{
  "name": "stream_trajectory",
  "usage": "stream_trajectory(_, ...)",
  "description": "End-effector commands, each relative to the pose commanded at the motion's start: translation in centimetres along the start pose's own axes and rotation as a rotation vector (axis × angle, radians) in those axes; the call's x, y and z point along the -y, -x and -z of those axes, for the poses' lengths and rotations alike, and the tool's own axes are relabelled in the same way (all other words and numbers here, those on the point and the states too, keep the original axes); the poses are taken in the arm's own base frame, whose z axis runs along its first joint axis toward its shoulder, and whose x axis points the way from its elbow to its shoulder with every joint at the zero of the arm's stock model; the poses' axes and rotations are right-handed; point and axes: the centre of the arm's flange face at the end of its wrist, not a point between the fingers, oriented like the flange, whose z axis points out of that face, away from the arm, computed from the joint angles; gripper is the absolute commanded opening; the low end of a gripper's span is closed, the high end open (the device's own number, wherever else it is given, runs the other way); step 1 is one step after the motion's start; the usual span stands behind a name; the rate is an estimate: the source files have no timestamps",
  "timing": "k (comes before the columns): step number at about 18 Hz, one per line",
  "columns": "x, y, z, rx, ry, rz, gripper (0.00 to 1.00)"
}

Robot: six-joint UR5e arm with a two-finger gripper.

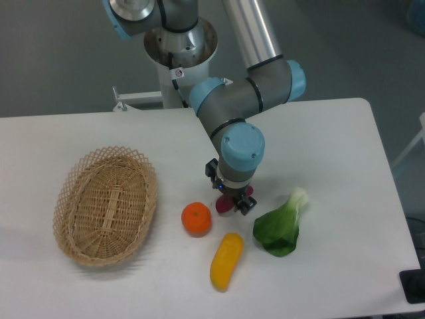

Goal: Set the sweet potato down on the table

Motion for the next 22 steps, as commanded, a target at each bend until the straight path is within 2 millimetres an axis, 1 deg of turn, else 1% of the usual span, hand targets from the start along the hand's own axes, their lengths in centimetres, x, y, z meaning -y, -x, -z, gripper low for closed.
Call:
stream_trajectory(1, -0.1, 0.5, 0.5, 0.022, -0.006, 0.003, 1.0)
stream_trajectory(3, -1.2, 1.8, 1.5, 0.071, -0.014, 0.026, 1.0)
stream_trajectory(6, -2.9, 3.9, 2.6, 0.15, 0.052, 0.046, 1.0)
stream_trajectory(8, -4.6, 5.4, 3.4, 0.171, 0.049, 0.076, 1.0)
stream_trajectory(11, -5.8, 7.1, 4.7, 0.194, 0.048, 0.059, 1.0)
stream_trajectory(14, -8.2, 9.0, 6.1, 0.217, 0.027, 0.097, 1.0)
stream_trajectory(17, -11.0, 11.2, 7.2, 0.232, -0.041, 0.139, 1.0)
stream_trajectory(18, -11.5, 11.9, 7.4, 0.233, -0.047, 0.135, 1.0)
stream_trajectory(19, -11.6, 12.3, 7.5, 0.236, -0.046, 0.121, 1.0)
stream_trajectory(21, -11.7, 12.8, 7.9, 0.247, -0.046, 0.118, 1.0)
stream_trajectory(22, -12.1, 13.0, 8.0, 0.248, -0.046, 0.123, 1.0)
